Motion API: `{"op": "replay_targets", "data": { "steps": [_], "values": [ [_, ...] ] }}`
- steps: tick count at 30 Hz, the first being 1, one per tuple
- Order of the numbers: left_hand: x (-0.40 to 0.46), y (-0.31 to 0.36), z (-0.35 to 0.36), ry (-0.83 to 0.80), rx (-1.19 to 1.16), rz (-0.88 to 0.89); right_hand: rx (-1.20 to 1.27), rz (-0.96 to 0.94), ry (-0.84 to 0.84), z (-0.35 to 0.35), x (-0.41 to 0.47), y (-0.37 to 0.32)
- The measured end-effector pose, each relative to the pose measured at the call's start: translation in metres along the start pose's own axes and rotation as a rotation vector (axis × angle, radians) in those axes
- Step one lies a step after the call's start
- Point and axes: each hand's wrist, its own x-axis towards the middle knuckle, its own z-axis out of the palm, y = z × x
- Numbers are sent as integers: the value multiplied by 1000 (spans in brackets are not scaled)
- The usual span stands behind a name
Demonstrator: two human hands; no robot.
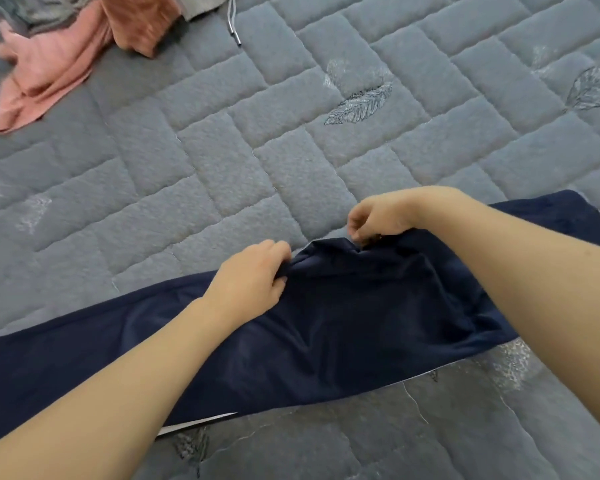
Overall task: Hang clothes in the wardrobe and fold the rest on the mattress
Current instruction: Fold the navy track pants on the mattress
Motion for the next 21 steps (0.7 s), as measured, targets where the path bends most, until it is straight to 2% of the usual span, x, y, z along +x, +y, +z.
{"op": "replay_targets", "data": {
  "steps": [2,4,6,8,11,16,19,21],
  "values": [
    [-10,0,-1,5,6,97,72,-24,40,2,-2,-3],
    [-17,-2,-3,67,29,164,114,-38,-56,3,-6,-8],
    [-21,-4,-3,136,39,167,146,-40,-111,2,-11,-11],
    [-25,-10,-1,94,52,117,117,-26,-138,-2,-15,-15],
    [-33,-28,5,-116,5,-26,-96,21,-181,-3,-16,-25],
    [-34,-41,4,-145,15,-126,-424,59,-147,-8,-15,-33],
    [-26,-44,-3,-292,18,-196,-564,9,-25,-13,-12,-28],
    [-20,-48,-8,-361,5,-302,-707,-74,206,-18,-9,-17]
  ]
}}
